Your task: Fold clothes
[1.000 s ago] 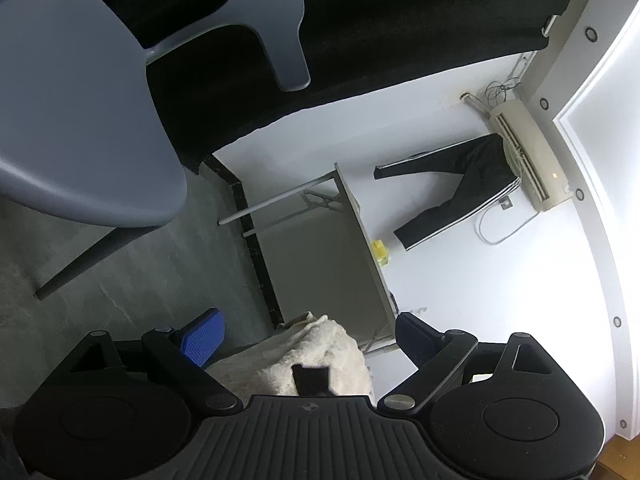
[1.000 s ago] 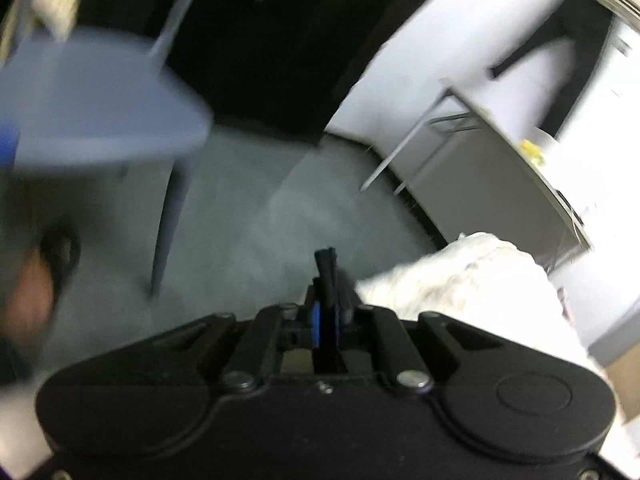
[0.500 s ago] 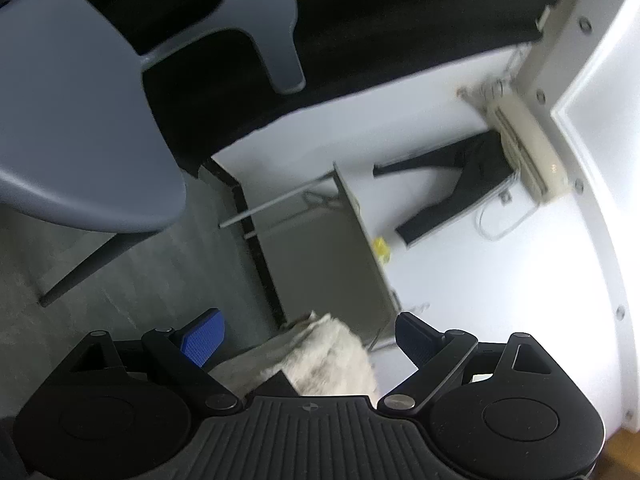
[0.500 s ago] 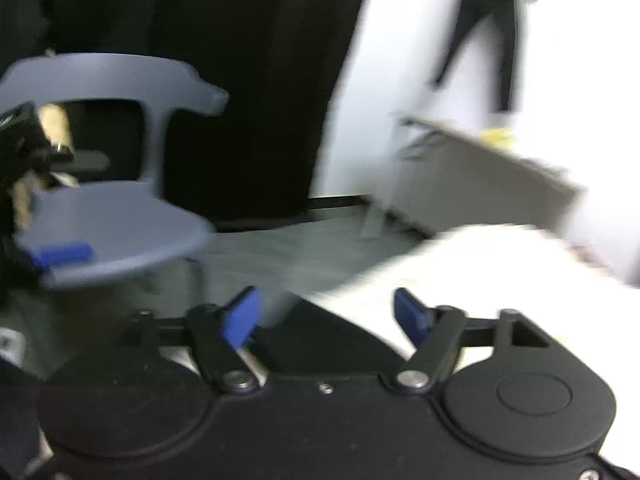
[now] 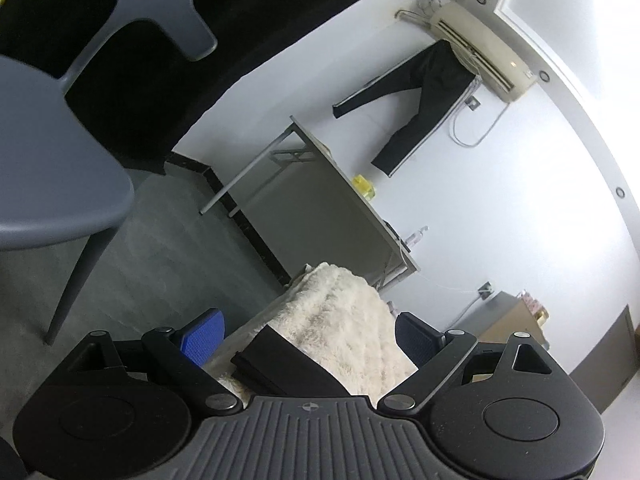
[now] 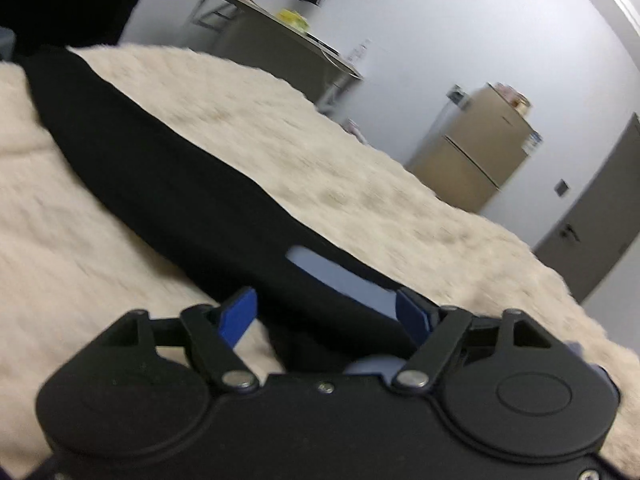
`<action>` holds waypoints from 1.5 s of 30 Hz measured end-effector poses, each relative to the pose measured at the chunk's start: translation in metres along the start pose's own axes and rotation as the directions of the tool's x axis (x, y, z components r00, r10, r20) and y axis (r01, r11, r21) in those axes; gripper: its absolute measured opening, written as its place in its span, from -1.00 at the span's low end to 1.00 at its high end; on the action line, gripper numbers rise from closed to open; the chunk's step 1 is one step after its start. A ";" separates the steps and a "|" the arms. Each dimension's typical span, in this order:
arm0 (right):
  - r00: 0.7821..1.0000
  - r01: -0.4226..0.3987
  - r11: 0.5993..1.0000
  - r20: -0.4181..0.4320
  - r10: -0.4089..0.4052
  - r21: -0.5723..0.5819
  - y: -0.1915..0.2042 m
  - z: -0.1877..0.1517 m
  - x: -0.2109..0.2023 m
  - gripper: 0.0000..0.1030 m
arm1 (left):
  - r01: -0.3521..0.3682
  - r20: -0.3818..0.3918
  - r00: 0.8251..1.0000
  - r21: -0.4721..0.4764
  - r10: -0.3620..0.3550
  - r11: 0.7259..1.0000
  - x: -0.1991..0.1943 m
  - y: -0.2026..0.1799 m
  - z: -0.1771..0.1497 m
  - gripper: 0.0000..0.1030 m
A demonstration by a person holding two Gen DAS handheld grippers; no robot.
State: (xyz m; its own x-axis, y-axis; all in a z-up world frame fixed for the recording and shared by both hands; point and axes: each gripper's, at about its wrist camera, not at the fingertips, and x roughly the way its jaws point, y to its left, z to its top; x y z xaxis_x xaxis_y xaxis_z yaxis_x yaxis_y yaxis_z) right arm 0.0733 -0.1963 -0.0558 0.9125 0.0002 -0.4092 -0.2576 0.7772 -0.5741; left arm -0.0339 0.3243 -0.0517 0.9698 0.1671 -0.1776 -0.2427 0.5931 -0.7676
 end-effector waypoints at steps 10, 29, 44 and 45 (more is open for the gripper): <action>0.996 -0.008 0.969 -0.086 -0.013 -0.247 0.045 0.001 0.042 -0.44 | 0.025 0.001 1.000 0.005 -0.025 1.000 -0.003 -0.002 0.002 0.74; 0.993 -0.062 0.997 -0.102 0.067 0.049 -0.039 -0.018 -0.010 0.44 | 0.040 -0.002 0.999 -0.003 -0.040 0.999 -0.002 -0.002 0.005 0.75; 0.975 0.187 0.359 -0.129 -0.179 0.914 -0.227 -0.110 0.063 0.22 | 0.046 -0.014 0.999 -0.007 -0.046 0.999 0.000 -0.001 0.005 0.75; 0.977 0.173 0.346 -0.116 -0.177 0.922 -0.230 -0.113 0.066 -0.26 | 0.046 -0.017 0.999 -0.005 -0.046 0.999 0.000 -0.001 0.005 0.75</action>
State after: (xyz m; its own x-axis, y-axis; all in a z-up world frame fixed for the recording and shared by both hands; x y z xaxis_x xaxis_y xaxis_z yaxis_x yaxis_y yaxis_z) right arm 0.1566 -0.4456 -0.0308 0.9004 -0.2107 -0.3808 0.3613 0.8495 0.3844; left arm -0.0336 0.3278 -0.0477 0.9803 0.1259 -0.1524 -0.1976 0.5962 -0.7781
